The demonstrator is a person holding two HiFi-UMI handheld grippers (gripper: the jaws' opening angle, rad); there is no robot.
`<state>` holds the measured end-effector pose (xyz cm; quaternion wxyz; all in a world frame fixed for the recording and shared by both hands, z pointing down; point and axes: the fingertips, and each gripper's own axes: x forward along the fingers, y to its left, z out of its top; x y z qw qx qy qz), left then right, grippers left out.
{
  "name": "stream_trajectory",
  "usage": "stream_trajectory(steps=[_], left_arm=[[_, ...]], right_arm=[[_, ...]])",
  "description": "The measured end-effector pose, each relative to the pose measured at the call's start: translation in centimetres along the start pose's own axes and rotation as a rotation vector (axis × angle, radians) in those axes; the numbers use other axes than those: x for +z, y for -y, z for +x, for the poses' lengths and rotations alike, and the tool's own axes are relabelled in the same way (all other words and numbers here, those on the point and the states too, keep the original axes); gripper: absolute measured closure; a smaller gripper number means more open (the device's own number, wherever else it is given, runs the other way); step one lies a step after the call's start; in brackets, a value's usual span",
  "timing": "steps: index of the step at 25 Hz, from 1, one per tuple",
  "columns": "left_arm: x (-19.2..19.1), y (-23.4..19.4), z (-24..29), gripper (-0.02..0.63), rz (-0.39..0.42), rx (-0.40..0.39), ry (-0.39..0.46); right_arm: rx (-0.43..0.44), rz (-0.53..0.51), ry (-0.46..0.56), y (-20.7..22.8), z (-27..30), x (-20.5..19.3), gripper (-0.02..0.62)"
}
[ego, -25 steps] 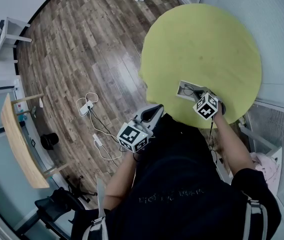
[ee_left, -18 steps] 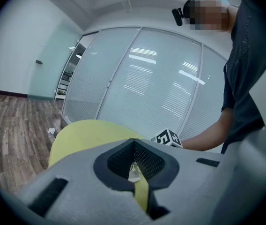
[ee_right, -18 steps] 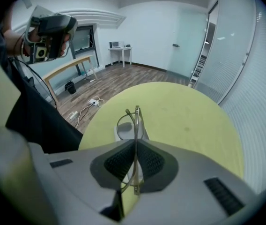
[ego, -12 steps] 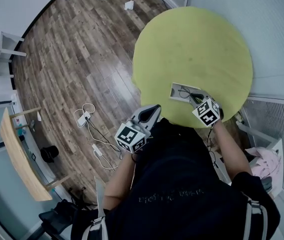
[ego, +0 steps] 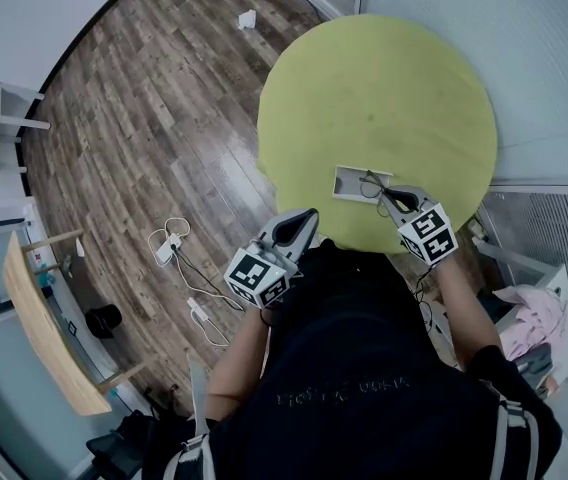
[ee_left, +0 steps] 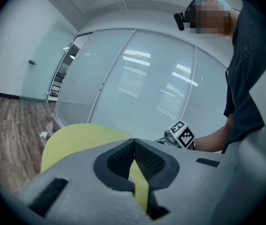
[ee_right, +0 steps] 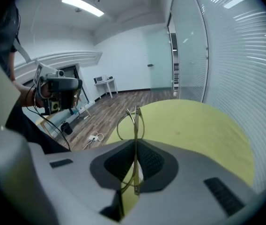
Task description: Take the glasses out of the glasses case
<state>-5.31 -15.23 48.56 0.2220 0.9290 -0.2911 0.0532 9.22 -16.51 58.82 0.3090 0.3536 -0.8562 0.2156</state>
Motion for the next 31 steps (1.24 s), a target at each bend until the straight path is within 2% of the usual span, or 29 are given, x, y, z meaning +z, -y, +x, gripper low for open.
stream_trajectory(steps=[12,19,26,31], left_arm=[[0.6,1.1,0.3,0.589,0.022,-0.038,-0.017],[0.4,1.9,1.2,0.589,0.006,-0.073,-0.016],[0.6,2.2,1.7,0.589,0.009,-0.094,-0.013],[0.5,1.6,1.4,0.589,-0.017,-0.092,-0.002]], right_arm=[[-0.009,0.126,0.137,-0.3,-3.9,0.7,0.561],[0.003,0.217,0.242,-0.5,-6.6,0.9,0.561],[-0.016,0.283,0.304,-0.5,-8.7,0.6,0.561],[-0.009,0.324,0.343,-0.4,-8.9,1.1,0.561]])
